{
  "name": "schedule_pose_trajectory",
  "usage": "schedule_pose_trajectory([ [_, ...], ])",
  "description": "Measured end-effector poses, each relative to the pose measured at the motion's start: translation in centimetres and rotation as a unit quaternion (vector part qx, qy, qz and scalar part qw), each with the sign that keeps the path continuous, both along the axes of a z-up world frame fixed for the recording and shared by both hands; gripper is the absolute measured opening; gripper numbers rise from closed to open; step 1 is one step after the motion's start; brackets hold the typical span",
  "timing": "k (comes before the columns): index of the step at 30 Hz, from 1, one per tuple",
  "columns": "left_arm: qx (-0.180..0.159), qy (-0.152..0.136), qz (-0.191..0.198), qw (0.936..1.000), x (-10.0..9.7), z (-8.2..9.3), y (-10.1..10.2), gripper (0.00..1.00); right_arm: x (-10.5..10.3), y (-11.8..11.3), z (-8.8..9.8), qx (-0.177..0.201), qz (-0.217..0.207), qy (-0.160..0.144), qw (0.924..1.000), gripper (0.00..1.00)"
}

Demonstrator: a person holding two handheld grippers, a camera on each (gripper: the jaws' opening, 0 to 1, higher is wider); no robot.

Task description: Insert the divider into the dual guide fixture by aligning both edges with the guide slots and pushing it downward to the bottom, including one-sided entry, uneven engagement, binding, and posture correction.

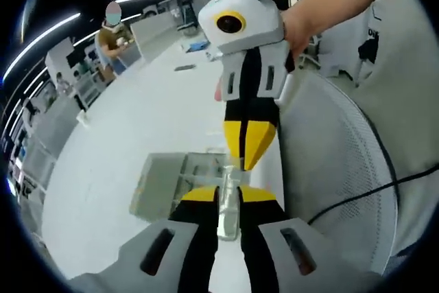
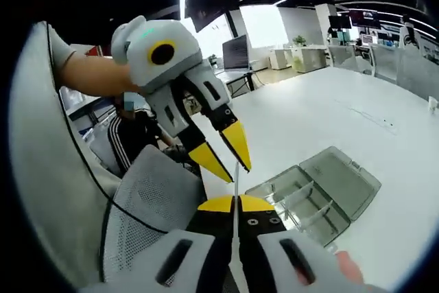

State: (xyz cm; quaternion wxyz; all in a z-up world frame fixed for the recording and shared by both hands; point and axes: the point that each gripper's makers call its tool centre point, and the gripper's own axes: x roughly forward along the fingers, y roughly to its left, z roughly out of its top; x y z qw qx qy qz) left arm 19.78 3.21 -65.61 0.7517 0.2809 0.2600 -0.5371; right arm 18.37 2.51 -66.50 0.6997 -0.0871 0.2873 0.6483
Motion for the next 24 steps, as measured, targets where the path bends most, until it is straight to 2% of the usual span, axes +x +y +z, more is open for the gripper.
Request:
schedule_pose_trajectory([
  [2,0.002,0.006,-0.004,1.0,-0.05,-0.07,0.0,0.06,0.0,-0.05,-0.06,-0.002,0.011,-0.016,0.9998,0.0],
  [10,0.002,0.028,-0.015,0.9995,-0.54,-0.28,-0.07,0.04,-0.1,-0.18,-0.33,-0.008,0.031,-0.035,0.9989,0.0],
  [24,-0.003,0.048,-0.02,0.9986,-0.78,0.01,-0.27,0.01,-0.22,-0.26,-0.65,-0.015,0.052,-0.057,0.9969,0.0],
])
